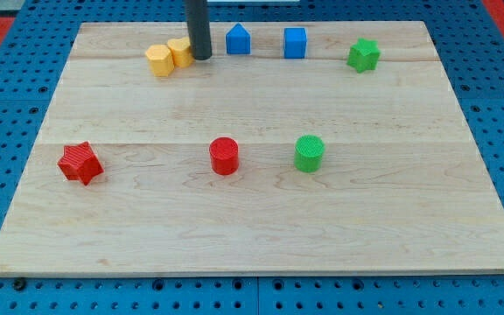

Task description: Push the yellow hexagon towards the bottom center of the board

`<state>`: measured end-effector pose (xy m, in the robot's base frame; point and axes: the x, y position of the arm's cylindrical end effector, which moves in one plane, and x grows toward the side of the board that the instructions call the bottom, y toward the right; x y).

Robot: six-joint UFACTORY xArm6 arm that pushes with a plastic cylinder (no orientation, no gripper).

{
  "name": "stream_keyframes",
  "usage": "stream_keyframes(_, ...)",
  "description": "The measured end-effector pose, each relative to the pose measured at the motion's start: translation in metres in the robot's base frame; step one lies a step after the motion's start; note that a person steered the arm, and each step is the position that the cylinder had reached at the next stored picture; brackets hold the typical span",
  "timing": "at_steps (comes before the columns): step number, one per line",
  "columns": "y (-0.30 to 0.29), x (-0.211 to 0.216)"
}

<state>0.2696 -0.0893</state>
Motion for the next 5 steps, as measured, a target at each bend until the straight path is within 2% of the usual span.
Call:
stream_keyframes(1, -0.004, 0.022)
stream_keyframes(2, -0.003, 0.012)
stream_keyframes(3, 0.004, -0.029)
stream_keyframes(4, -0.037, -0.053)
stream_keyframes(5, -0.071, -0.031)
